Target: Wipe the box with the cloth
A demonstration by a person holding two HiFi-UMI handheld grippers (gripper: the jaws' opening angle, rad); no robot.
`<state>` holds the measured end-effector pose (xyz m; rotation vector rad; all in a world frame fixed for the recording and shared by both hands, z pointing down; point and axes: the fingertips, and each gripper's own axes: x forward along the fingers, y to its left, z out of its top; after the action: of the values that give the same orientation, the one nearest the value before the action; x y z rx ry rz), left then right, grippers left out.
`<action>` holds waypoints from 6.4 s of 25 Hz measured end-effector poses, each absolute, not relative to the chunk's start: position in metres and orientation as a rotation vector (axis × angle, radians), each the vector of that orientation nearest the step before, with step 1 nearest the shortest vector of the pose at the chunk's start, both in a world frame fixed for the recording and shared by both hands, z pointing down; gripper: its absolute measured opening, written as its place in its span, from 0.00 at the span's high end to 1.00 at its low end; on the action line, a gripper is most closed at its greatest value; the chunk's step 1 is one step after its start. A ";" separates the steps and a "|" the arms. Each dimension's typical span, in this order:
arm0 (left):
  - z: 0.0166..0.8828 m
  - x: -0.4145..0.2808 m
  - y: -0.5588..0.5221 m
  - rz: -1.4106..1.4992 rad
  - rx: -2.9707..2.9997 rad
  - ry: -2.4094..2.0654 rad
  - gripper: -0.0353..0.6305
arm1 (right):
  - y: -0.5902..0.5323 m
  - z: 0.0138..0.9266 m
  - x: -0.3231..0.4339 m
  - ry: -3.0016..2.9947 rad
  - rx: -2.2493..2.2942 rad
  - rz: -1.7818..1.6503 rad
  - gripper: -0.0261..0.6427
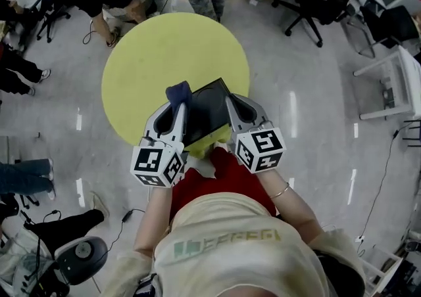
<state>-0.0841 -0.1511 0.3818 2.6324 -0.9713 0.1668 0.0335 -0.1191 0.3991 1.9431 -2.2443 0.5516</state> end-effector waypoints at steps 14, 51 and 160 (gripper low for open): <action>0.393 0.006 -0.265 0.266 2.603 -1.096 0.85 | -0.209 0.419 0.111 -2.338 1.773 0.657 0.90; 0.495 0.049 -0.247 0.800 2.533 -0.687 0.85 | -0.193 0.458 0.061 -2.330 1.561 0.764 0.90; 0.478 0.124 -0.104 0.720 2.305 -0.771 0.85 | -0.076 0.432 0.158 -2.370 1.508 0.729 0.90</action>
<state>0.1242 -0.1040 0.4778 2.3049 -0.7707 0.7202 0.1585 -0.0761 0.4317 1.5078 -2.3700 0.7288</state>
